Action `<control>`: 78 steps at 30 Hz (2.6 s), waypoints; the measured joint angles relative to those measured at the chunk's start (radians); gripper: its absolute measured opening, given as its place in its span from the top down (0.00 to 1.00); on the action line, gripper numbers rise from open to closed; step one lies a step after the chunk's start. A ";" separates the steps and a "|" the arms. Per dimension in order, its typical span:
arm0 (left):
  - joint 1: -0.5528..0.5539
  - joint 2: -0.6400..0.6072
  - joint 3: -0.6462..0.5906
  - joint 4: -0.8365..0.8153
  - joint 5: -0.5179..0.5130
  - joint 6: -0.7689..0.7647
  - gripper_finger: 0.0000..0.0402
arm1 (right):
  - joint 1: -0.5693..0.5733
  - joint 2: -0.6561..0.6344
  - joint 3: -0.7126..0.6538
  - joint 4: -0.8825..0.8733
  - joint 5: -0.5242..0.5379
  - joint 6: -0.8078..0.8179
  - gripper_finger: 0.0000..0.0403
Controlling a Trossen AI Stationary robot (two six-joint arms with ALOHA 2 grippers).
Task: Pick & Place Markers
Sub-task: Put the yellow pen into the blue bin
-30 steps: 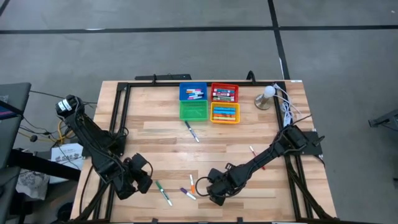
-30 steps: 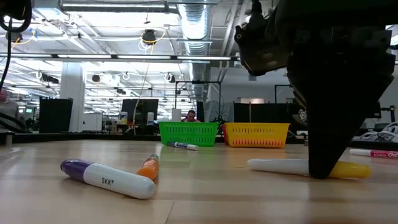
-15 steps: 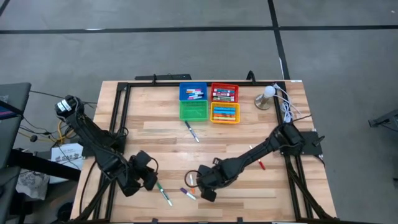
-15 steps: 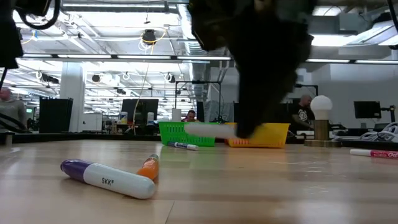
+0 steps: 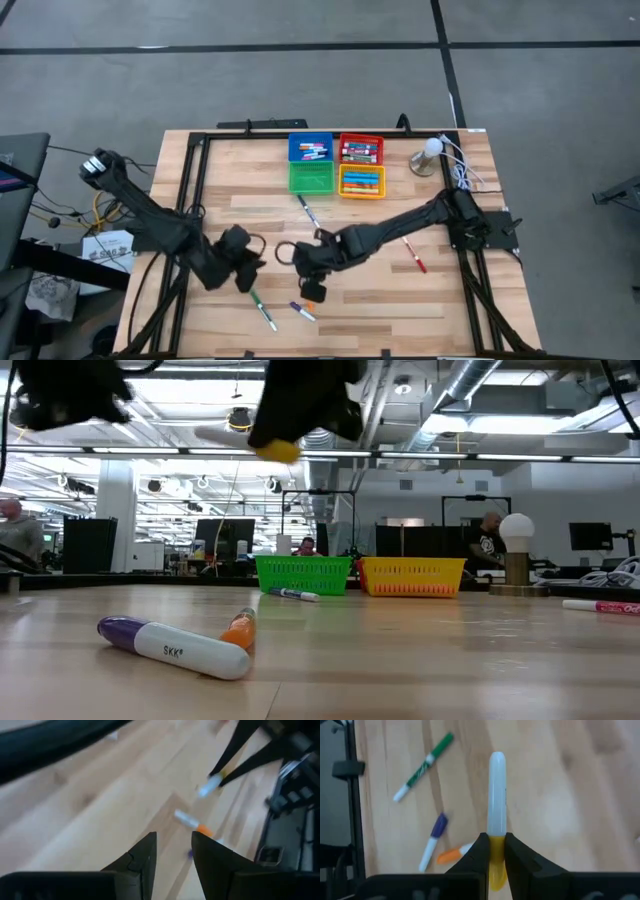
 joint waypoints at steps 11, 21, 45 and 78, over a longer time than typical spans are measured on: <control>0.121 -0.293 0.000 0.018 -0.121 0.197 0.70 | -0.111 -0.068 0.162 -0.157 0.089 -0.199 0.93; 0.264 -0.330 0.000 0.412 -0.087 0.590 0.67 | -0.226 -0.290 0.163 -0.083 0.099 -0.301 0.92; 0.508 -0.171 -0.002 0.941 0.232 0.740 0.42 | -0.256 -0.338 0.162 0.048 0.047 -0.311 0.92; 0.558 -0.159 0.001 0.889 0.326 0.786 0.48 | -0.265 -0.341 0.162 0.052 0.087 -0.285 0.92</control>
